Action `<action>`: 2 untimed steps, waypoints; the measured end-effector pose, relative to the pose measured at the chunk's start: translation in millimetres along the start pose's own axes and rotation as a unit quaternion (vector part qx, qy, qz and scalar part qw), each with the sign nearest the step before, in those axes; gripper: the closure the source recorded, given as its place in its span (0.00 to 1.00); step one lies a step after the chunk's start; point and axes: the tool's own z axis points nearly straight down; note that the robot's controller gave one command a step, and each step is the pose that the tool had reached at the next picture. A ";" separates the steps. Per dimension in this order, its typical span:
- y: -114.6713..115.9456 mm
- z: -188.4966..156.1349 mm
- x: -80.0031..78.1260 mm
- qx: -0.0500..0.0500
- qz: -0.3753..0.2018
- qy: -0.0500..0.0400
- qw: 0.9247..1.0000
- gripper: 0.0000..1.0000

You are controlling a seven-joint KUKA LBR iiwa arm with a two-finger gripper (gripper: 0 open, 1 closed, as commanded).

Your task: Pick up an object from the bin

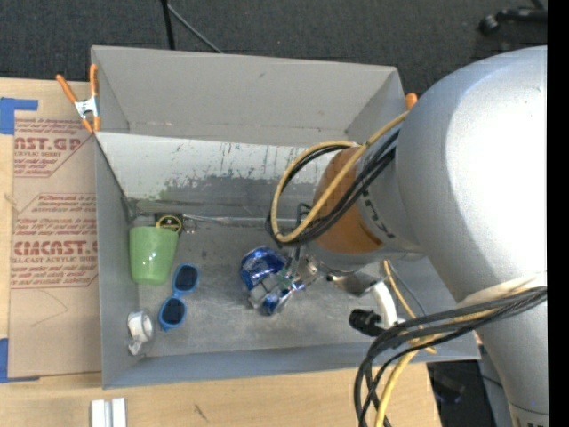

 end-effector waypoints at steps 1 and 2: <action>0.5 -0.5 1.1 0.000 -0.001 0.001 1.000 1.00; 0.8 -57.2 1.2 -0.004 -0.002 -0.001 1.000 1.00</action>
Offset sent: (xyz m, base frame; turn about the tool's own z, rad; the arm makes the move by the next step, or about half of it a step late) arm 0.0000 0.0000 0.0000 0.0000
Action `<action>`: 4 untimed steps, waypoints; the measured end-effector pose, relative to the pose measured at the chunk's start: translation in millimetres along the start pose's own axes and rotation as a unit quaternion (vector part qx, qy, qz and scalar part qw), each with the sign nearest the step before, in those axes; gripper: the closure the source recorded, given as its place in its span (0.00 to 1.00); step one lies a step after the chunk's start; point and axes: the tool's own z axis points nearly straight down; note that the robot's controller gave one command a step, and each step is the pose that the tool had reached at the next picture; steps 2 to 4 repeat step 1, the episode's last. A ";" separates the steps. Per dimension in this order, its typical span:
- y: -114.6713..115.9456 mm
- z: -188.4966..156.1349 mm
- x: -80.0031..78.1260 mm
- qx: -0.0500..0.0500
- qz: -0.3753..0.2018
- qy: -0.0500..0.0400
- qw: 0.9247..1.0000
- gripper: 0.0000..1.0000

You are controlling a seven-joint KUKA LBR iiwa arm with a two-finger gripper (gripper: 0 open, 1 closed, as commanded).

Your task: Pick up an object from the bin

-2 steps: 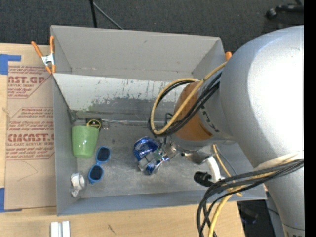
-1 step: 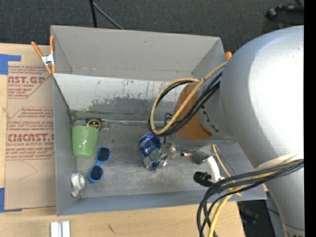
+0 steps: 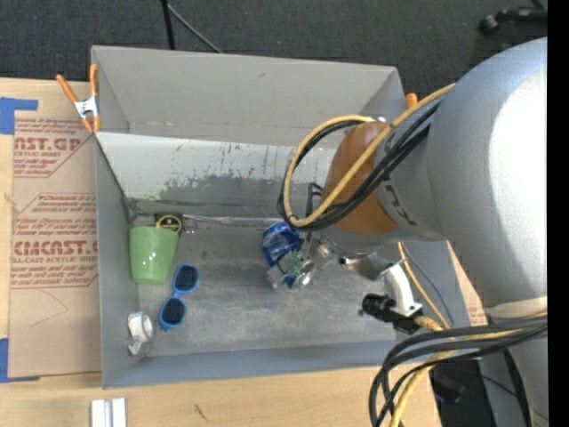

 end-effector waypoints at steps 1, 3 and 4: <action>1.3 -51.7 -0.4 0.000 -0.001 0.000 1.000 1.00; 1.3 -51.7 -0.4 0.000 -0.001 0.000 1.000 1.00; 1.3 -51.7 -0.4 0.000 -0.001 0.000 1.000 1.00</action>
Offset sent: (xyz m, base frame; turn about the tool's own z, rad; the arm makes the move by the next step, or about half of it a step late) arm 0.0002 0.0000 0.0493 0.0000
